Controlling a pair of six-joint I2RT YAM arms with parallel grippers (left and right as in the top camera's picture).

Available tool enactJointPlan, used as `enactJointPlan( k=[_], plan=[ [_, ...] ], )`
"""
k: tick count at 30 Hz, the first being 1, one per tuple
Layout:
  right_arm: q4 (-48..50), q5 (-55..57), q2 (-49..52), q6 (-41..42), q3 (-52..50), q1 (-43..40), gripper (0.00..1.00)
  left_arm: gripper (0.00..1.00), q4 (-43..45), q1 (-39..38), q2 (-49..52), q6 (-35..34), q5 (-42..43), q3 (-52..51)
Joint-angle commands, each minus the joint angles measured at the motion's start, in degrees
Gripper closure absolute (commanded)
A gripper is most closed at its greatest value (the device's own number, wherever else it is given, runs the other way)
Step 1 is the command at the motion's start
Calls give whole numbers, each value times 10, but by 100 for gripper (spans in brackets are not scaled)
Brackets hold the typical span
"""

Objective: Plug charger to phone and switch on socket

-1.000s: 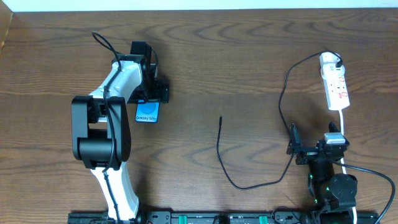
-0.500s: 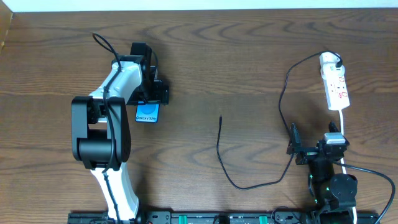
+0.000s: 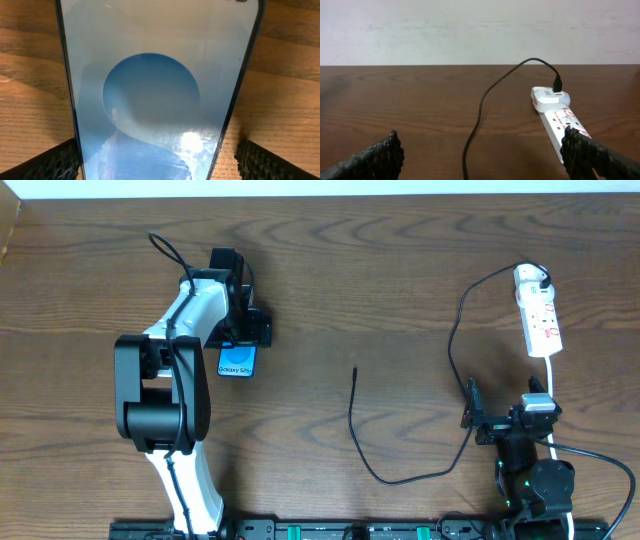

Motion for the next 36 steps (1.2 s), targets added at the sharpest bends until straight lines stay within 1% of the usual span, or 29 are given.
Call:
enactJointPlan(
  k=[1,4,9,12,15,17,34,35,36],
  plan=[
    [-1,5,-4,-9,-1,3,1,0,2,-1,24,8,-5,-23],
    [-1,5,-4,-9,-1,3,1,6,2,-1,24,8,-5,-23],
    [-1,5,-4,-9,-1,3,1,8,2,-1,24,8,-5,-23],
    [-1,5,-4,-9,-1,3,1,14,2,-1,24,8,-5,-23],
    [-2,5,-4,-9,-1,3,1,15,2,-1,24,8,-5,-23],
    [-1,5,-4,-9,-1,3,1,20,2,-1,24,8,-5,-23],
    [-1,5,-4,-9,-1,3,1,21,2,-1,24,8,-5,-23],
    [-2,5,-4,-9,-1,3,1,21,2,-1,24,8,-5,-23],
    [-1,5,-4,-9,-1,3,1,27,2,-1,24,8,-5,-23]
  ],
)
